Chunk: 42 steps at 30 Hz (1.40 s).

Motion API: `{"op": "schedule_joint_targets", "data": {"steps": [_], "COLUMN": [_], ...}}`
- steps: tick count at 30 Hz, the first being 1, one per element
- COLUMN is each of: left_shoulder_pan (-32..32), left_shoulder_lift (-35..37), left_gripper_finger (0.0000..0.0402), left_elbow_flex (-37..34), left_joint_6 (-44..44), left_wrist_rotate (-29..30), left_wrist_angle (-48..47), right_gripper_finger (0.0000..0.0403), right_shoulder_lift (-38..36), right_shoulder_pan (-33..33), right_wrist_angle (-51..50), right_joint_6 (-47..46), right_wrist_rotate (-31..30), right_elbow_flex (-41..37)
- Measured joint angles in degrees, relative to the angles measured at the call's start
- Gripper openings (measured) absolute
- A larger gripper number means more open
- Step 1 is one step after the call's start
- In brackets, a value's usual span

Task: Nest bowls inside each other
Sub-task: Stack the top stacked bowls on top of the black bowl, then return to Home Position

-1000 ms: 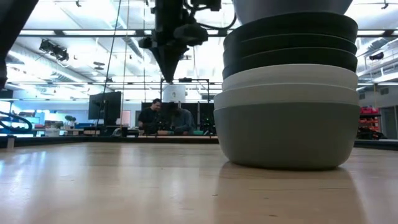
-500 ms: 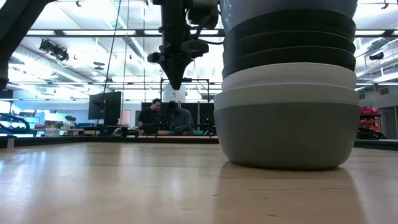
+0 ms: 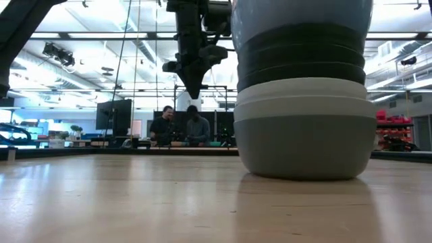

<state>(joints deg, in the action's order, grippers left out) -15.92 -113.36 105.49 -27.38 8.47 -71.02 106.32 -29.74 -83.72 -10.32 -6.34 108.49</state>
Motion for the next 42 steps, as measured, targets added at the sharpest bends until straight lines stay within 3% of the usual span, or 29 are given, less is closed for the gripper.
{"op": "schedule_joint_targets", "data": {"steps": [13, 22, 30, 42], "left_shoulder_pan": [0.0, 0.0, 0.0, 0.0], "left_shoulder_lift": [0.0, 0.0, 0.0, 0.0], "left_gripper_finger": [0.0009, 0.0033, 0.0033, 0.0013], "left_elbow_flex": [0.0, 0.0, 0.0, 0.0], "left_joint_6": [0.2, 0.2, 0.1, 1.5], "left_wrist_rotate": [-0.4, -0.8, -0.8, -0.8], "left_wrist_angle": [0.1, 0.1, 0.1, 0.1], "right_gripper_finger": [0.0016, 0.0080, 0.0092, 0.0094], "right_shoulder_lift": [1.8, 1.2, 1.1, 1.1], "right_shoulder_pan": [0.3, 1.3, 1.1, 1.1], "right_wrist_angle": [-0.7, -2.1, -2.1, -6.4], "right_joint_6": [0.2, -3.2, -3.3, -5.0], "right_wrist_rotate": [-1.2, -1.6, -1.7, -2.4], "right_elbow_flex": [0.0, -0.2, 0.9, 9.0]}}
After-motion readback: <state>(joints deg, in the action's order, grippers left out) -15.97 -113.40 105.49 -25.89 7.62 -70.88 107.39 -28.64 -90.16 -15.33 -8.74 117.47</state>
